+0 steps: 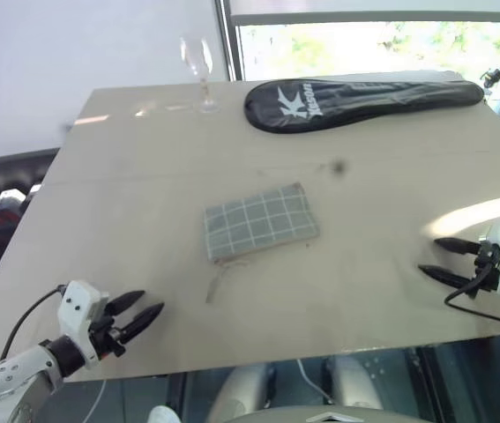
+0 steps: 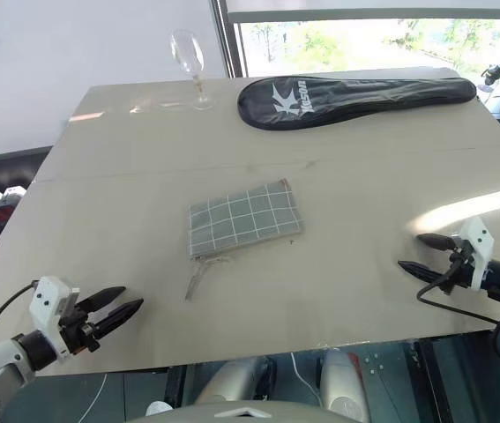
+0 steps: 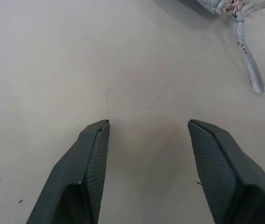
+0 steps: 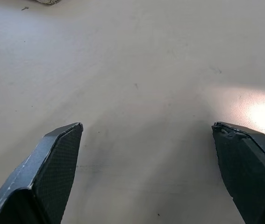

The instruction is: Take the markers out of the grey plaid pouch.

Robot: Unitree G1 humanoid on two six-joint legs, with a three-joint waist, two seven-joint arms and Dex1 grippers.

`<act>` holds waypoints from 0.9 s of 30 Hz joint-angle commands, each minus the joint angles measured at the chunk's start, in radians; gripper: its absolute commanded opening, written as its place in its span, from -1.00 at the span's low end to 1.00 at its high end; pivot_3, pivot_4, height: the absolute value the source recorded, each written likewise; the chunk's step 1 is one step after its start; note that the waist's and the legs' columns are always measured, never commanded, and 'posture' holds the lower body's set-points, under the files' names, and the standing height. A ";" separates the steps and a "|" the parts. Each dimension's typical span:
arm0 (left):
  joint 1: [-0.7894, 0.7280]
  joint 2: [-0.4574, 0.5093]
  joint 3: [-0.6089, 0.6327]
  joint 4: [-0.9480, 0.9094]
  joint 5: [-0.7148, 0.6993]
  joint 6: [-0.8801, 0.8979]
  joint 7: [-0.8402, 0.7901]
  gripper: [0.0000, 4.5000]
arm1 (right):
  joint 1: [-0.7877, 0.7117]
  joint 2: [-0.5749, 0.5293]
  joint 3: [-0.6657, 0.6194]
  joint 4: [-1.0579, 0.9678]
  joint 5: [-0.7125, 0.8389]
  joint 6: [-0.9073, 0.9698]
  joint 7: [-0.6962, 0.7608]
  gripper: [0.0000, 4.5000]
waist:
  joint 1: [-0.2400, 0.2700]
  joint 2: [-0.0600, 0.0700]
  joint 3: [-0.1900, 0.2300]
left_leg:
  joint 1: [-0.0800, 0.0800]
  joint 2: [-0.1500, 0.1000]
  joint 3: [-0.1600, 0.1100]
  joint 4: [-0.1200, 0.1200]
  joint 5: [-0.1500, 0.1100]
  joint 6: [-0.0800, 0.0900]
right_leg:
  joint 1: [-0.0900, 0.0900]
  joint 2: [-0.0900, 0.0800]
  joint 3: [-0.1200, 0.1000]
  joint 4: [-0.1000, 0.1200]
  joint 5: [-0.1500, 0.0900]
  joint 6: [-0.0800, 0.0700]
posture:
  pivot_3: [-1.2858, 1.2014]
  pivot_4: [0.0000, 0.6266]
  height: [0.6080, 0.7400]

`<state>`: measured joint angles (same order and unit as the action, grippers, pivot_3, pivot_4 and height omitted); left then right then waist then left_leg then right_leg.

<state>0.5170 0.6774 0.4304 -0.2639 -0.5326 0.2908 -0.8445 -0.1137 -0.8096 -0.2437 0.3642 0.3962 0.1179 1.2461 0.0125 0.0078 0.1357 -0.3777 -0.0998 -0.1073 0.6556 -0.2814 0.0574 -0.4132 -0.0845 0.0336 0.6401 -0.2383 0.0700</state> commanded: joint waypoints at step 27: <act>-0.100 0.026 -0.013 -0.015 0.191 -0.224 0.007 0.22 | -0.021 -0.048 -0.037 -0.009 0.038 0.004 0.070 1.00 | 0.002 0.000 0.000 | 0.000 0.000 0.000 0.000 0.000 0.000 | 0.000 0.000 0.000 0.000 0.000 0.000 | 0.03 -0.52 1.00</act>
<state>0.4316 0.6793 0.4204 -0.2810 -0.4329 0.1846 -0.8442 -0.1374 -0.8403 -0.2489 0.3983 0.4043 0.1132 1.3048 0.0144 0.0073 0.1359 -0.3779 -0.0999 -0.1073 0.6555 -0.2814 0.0573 -0.4132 -0.0846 0.0330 0.6400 -0.2382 0.0700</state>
